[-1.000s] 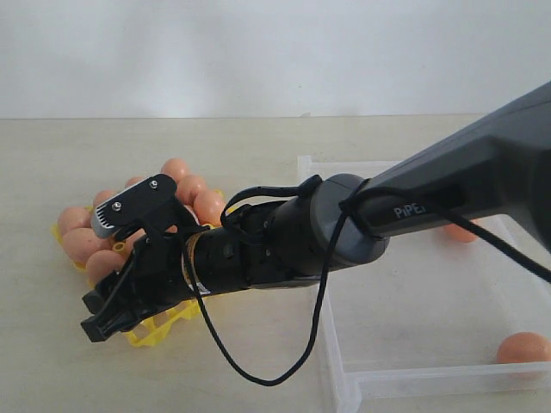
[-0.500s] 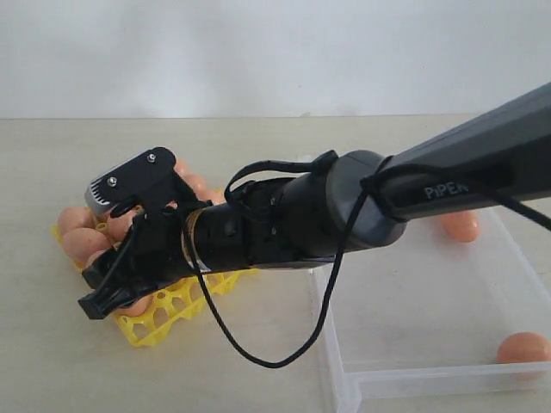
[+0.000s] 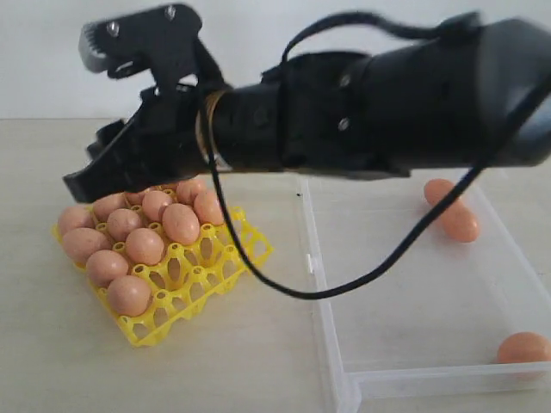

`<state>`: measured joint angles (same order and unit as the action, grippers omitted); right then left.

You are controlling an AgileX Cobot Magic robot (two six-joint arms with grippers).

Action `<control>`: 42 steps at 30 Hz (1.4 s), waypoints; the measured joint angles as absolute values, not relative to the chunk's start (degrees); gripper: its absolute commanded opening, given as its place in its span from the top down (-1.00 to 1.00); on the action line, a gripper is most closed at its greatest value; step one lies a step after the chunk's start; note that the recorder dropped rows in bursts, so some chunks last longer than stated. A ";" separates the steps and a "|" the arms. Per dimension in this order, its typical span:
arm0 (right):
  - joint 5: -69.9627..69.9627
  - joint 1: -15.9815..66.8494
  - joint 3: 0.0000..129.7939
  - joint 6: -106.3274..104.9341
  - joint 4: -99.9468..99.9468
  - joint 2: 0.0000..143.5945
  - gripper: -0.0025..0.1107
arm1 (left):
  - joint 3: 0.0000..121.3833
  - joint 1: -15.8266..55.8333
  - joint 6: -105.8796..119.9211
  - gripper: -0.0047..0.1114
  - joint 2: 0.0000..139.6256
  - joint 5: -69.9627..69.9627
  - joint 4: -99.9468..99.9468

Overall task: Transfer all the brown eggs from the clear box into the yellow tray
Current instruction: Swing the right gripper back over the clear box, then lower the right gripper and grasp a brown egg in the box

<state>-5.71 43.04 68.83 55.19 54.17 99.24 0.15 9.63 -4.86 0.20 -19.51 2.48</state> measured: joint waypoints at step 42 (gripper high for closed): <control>45.84 8.44 72.97 -14.33 9.09 104.17 0.01 | 0.15 9.63 -4.86 0.85 0.20 -19.51 2.48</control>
<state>45.84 8.44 72.97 -14.33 9.09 104.17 0.15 9.63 -4.86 0.20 -19.51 2.48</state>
